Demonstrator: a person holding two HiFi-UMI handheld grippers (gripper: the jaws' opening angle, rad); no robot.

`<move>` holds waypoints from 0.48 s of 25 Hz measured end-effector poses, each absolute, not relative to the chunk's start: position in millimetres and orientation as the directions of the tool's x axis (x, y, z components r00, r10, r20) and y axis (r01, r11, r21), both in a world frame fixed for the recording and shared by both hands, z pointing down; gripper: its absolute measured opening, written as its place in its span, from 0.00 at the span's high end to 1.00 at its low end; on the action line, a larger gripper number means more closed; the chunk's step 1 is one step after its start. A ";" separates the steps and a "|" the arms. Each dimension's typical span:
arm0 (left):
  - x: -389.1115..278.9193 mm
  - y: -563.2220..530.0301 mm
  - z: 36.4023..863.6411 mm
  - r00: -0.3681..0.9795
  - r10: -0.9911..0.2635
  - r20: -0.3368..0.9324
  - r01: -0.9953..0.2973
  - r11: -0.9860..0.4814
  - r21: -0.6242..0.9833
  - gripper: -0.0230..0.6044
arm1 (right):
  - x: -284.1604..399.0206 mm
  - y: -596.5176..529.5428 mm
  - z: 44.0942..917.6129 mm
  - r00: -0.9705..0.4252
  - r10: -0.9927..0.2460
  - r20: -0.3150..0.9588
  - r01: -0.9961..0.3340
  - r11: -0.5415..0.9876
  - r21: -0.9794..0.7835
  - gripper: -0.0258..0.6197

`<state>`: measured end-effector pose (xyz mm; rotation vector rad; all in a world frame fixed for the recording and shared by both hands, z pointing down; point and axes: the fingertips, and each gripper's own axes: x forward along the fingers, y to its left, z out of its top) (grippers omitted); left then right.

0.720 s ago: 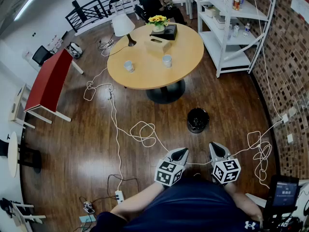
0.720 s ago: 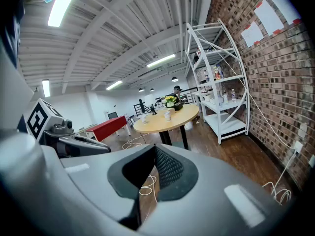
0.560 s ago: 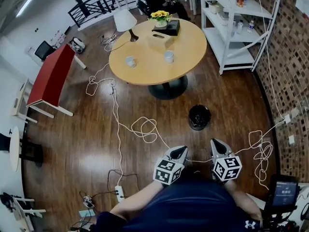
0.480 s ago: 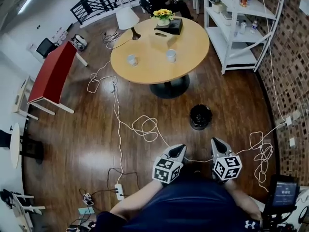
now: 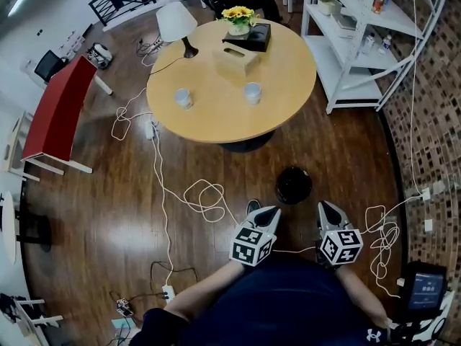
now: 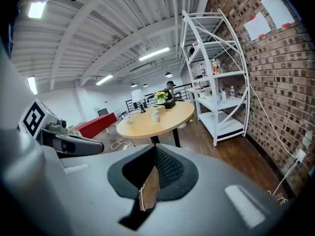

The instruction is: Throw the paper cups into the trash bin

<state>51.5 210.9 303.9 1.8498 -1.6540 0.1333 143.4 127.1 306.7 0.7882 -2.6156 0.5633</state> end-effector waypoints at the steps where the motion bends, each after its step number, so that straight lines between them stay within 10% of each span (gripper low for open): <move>1: 39.6 194.2 301.4 0.221 -0.854 0.471 -0.916 -0.016 0.400 0.96 | 129.5 115.3 306.2 -0.777 -0.445 0.445 -0.588 0.766 -0.260 0.94; 12: -88.8 103.7 287.9 0.263 -0.850 0.457 -0.882 -0.020 0.471 0.96 | -25.4 49.9 302.3 -0.793 -0.364 0.488 -0.519 0.824 -0.229 0.94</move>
